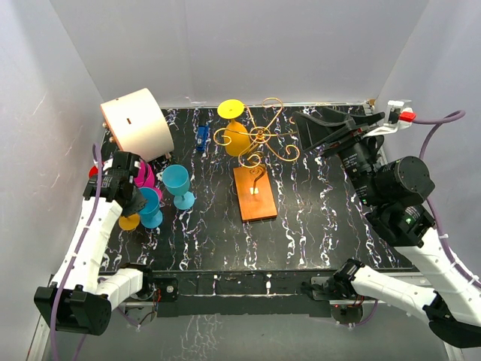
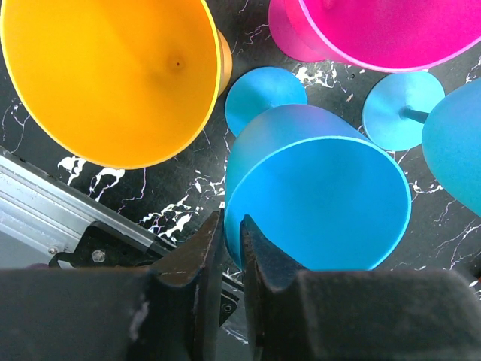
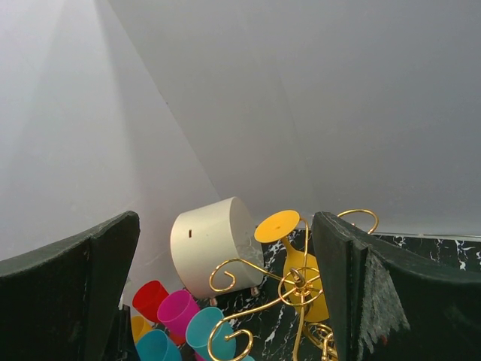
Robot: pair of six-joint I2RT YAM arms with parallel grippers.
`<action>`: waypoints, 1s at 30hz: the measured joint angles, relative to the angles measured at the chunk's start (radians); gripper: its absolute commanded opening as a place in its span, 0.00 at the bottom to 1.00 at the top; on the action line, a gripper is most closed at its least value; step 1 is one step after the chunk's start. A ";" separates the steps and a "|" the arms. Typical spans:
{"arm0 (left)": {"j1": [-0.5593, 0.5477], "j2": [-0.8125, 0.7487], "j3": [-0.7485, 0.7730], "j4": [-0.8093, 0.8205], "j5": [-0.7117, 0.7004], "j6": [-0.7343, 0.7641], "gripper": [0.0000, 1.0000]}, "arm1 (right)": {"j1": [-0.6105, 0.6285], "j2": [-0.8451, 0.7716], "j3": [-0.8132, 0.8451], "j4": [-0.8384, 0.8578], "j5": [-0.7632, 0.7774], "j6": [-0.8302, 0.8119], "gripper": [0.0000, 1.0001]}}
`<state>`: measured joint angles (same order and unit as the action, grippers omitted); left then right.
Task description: Take the wine glass off the wine glass rack
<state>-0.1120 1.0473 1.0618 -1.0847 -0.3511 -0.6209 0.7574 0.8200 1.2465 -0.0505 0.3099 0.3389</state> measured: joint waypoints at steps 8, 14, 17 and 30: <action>0.003 -0.011 0.014 -0.019 0.002 0.003 0.42 | 0.000 0.019 0.000 0.001 -0.019 0.005 0.98; 0.003 -0.023 0.103 -0.038 0.030 0.019 0.58 | 0.000 0.048 0.000 0.000 -0.037 0.007 0.98; 0.003 -0.046 0.146 -0.041 0.052 0.030 0.66 | 0.000 0.064 0.000 0.000 -0.048 0.008 0.98; 0.003 -0.182 0.296 -0.023 0.229 0.082 0.99 | 0.000 0.221 0.074 -0.047 -0.116 0.032 0.98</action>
<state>-0.1085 0.8650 1.3575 -1.1072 -0.1226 -0.5388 0.7574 1.0409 1.3205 -0.0978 0.1936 0.3710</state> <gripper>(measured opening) 0.983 0.983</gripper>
